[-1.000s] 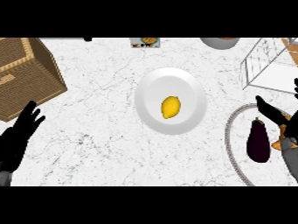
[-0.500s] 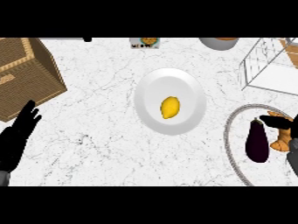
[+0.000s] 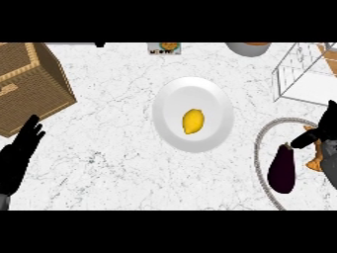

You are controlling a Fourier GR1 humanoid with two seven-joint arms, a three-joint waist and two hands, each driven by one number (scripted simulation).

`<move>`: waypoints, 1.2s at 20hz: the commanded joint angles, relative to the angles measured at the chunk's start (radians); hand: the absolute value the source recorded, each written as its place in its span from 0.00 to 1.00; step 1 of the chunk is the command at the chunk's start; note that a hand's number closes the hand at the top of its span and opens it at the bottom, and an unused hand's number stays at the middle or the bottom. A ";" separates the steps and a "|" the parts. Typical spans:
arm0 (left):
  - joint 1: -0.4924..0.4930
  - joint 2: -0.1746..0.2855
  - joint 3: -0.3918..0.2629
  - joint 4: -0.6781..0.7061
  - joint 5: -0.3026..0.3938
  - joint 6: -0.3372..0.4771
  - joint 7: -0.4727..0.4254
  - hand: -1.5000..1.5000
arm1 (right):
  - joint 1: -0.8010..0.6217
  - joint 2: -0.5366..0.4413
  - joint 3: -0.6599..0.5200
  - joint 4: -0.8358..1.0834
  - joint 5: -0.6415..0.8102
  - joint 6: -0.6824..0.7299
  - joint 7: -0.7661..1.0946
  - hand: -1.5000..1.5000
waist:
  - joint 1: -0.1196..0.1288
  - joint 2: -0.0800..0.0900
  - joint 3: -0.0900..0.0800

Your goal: Pick the croissant from the placemat and place it in the tiered shelf

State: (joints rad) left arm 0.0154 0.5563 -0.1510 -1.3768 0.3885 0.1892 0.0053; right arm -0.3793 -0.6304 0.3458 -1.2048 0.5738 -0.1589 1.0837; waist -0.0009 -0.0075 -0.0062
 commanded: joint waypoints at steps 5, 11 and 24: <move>-0.017 -0.028 0.018 0.042 -0.020 -0.024 -0.027 0.50 | -0.033 -0.050 -0.029 -0.040 -0.061 0.279 0.154 0.00 | -0.003 0.007 0.005; 0.004 0.029 0.076 -0.063 0.012 -0.048 0.074 0.50 | 0.055 -0.082 -0.058 -0.082 -0.052 0.292 0.123 0.00 | -0.004 0.004 0.006; 0.006 -0.039 0.139 -0.019 -0.075 -0.127 0.051 0.50 | 0.087 0.002 -0.177 0.070 0.103 0.262 -0.056 0.00 | 0.005 0.007 0.006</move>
State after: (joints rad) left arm 0.0121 0.5019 -0.0540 -1.3721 0.3147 0.1051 0.0239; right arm -0.2924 -0.6408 0.2068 -1.1714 0.6342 0.0900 1.0328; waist 0.0020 -0.0002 -0.0002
